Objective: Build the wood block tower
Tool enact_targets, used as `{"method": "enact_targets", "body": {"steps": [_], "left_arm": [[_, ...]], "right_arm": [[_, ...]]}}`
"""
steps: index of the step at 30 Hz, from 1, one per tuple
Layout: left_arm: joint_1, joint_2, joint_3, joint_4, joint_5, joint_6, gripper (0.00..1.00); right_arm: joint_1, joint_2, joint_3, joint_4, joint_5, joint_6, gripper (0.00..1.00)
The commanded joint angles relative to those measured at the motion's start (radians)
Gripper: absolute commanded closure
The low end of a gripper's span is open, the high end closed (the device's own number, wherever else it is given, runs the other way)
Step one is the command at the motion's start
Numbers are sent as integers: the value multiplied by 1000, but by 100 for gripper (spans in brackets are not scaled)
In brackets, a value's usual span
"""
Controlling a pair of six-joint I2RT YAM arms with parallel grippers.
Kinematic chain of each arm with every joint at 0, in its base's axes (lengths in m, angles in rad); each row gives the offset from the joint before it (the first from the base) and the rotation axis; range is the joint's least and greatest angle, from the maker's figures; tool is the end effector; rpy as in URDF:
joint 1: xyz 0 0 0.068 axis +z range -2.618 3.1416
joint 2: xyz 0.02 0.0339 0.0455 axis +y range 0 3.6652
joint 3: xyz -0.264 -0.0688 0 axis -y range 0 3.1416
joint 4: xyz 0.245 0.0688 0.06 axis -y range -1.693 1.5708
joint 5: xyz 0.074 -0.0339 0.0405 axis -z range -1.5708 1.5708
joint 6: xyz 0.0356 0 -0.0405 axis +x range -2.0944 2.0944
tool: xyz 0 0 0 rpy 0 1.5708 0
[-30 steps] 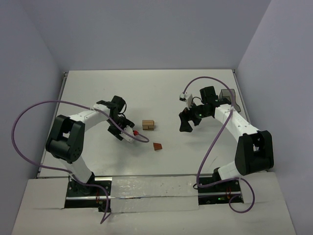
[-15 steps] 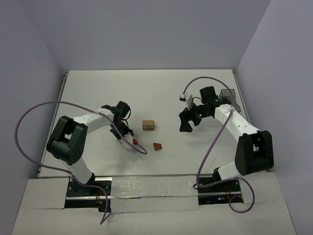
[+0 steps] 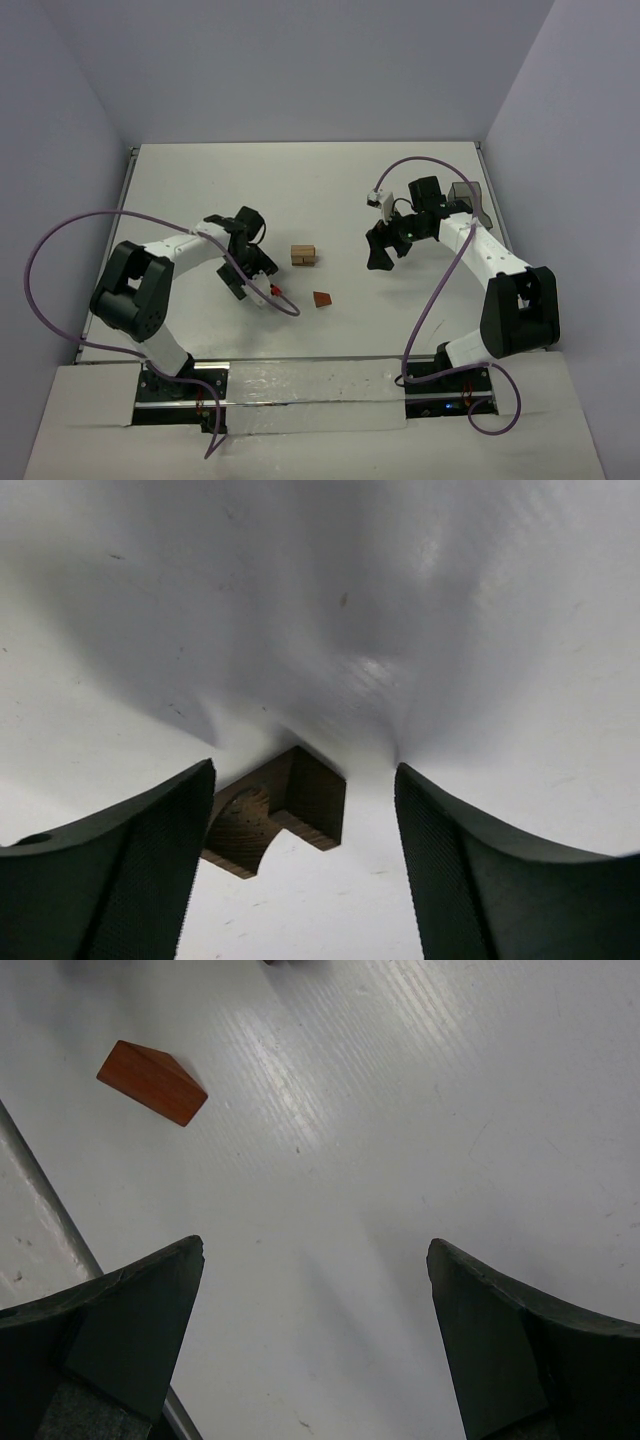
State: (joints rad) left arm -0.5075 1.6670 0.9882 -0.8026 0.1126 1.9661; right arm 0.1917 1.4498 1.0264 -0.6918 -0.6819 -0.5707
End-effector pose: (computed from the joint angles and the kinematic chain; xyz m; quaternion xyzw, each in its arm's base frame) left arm 0.2458 -0.1413 0.1602 0.9431 0.3246 -0.0122 0.0707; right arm 0.2715 0.0755 0.2383 -0.4117 0.8241 0.2798 0.2704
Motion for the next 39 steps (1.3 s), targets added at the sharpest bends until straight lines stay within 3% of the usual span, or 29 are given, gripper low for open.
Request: {"method": "enact_targets", "body": {"steps": [1, 3, 5, 7, 10, 16, 24, 33, 36, 39], "left_arm": [[19, -54, 149, -131, 208, -166, 25], [29, -51, 221, -168, 284, -350, 29], [47, -52, 260, -139, 342, -659, 32], [60, -60, 261, -1, 300, -959, 31], [97, -75, 249, 59, 237, -1322, 27], [124, -16, 194, 92, 55, -1741, 28], [147, 132, 188, 116, -93, -2023, 31], [146, 206, 202, 152, -195, -2141, 38], [146, 220, 190, 177, -217, -2159, 44], [146, 231, 188, 187, -220, -2164, 59]], "right_arm": [[-5, -12, 5, -6, -16, -9, 0], [-5, -13, 4, -7, -18, -9, 0], [-5, -13, 4, -6, -21, -9, 0], [-5, -12, 4, -8, -24, -9, 0], [-6, -9, 6, -9, -27, -9, 0], [-4, -3, 14, -12, -26, -4, 0], [-5, -6, 7, -8, -16, 0, 0], [-5, 0, 6, -6, -8, -1, 0], [-5, 0, 4, -5, -7, 0, 0], [-5, 0, 4, -6, -7, 0, 0]]}}
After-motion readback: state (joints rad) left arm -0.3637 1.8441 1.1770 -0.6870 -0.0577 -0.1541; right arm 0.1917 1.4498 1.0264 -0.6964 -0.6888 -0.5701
